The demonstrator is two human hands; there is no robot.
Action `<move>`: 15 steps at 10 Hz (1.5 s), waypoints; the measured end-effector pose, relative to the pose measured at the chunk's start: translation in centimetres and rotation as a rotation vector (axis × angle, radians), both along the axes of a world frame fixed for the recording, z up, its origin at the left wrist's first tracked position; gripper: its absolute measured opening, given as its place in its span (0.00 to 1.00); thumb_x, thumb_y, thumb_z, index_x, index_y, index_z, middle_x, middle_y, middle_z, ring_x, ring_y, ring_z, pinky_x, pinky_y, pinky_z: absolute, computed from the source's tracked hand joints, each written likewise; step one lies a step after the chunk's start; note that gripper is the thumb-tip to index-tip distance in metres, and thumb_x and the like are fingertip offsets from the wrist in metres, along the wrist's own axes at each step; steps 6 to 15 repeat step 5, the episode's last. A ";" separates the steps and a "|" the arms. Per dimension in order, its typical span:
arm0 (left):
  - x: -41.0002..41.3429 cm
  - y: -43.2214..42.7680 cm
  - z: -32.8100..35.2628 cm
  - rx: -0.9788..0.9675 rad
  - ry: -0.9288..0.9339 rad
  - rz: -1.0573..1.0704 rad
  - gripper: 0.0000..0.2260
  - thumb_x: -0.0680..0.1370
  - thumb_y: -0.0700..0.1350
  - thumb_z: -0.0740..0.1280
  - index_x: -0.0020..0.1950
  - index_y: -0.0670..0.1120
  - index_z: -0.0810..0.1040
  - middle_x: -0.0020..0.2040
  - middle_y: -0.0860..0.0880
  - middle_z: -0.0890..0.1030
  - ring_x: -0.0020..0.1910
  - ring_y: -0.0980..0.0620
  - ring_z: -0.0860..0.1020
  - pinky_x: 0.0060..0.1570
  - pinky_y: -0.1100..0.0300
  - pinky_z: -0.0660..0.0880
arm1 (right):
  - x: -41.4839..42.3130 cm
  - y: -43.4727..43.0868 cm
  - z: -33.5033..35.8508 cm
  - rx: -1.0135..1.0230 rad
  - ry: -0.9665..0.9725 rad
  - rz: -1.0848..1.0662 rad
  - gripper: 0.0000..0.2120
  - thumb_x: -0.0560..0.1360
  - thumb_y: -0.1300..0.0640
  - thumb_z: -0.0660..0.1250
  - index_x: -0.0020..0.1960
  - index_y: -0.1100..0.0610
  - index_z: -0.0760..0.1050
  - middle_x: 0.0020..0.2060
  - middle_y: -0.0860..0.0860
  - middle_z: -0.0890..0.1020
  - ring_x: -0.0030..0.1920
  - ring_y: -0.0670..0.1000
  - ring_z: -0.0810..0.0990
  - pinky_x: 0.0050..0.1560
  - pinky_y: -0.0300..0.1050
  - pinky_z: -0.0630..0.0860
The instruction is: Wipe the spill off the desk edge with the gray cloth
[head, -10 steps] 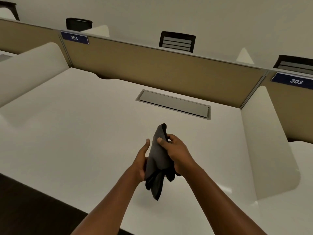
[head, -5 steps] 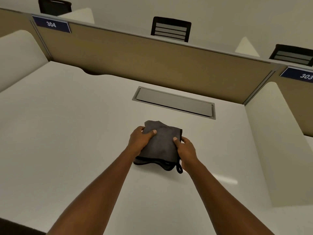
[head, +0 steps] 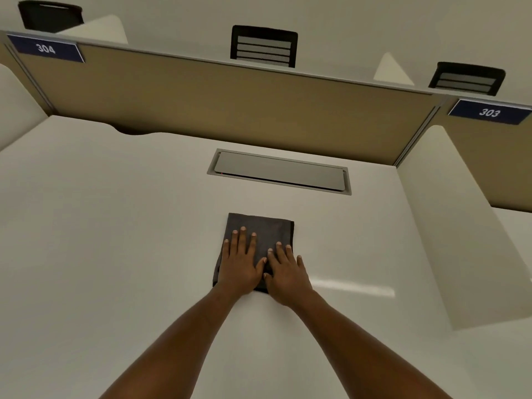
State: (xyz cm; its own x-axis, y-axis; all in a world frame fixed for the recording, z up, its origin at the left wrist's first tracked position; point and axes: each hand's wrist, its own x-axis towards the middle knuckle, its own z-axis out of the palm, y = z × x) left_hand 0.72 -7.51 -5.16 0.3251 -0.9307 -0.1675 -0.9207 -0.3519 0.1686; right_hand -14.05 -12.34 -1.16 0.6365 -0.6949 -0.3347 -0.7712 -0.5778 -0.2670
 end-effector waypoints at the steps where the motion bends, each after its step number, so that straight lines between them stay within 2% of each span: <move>1: 0.1 0.0 0.0 0.005 -0.005 -0.011 0.34 0.84 0.63 0.45 0.84 0.48 0.37 0.83 0.41 0.36 0.82 0.41 0.36 0.80 0.45 0.36 | -0.3 0.0 0.3 0.013 0.001 0.002 0.33 0.84 0.44 0.54 0.83 0.54 0.48 0.83 0.55 0.45 0.83 0.58 0.41 0.80 0.62 0.45; 3: -1.5 1.0 1.4 0.019 0.013 0.025 0.33 0.85 0.61 0.47 0.84 0.47 0.42 0.84 0.40 0.41 0.83 0.41 0.40 0.80 0.44 0.39 | -2.8 1.7 1.2 0.056 -0.035 0.002 0.34 0.83 0.41 0.57 0.83 0.51 0.49 0.83 0.53 0.47 0.83 0.58 0.45 0.80 0.62 0.48; 5: -7.2 4.7 1.8 -0.053 0.014 0.052 0.32 0.85 0.61 0.49 0.85 0.47 0.47 0.84 0.41 0.45 0.84 0.41 0.43 0.80 0.43 0.42 | -9.3 4.1 1.3 0.013 -0.046 -0.004 0.35 0.83 0.40 0.55 0.84 0.52 0.47 0.84 0.53 0.47 0.83 0.58 0.47 0.80 0.60 0.48; 15: -7.2 4.7 1.8 -0.053 0.014 0.052 0.32 0.85 0.61 0.49 0.85 0.47 0.47 0.84 0.41 0.45 0.84 0.41 0.43 0.80 0.43 0.42 | -9.3 4.1 1.3 0.013 -0.046 -0.004 0.35 0.83 0.40 0.55 0.84 0.52 0.47 0.84 0.53 0.47 0.83 0.58 0.47 0.80 0.60 0.48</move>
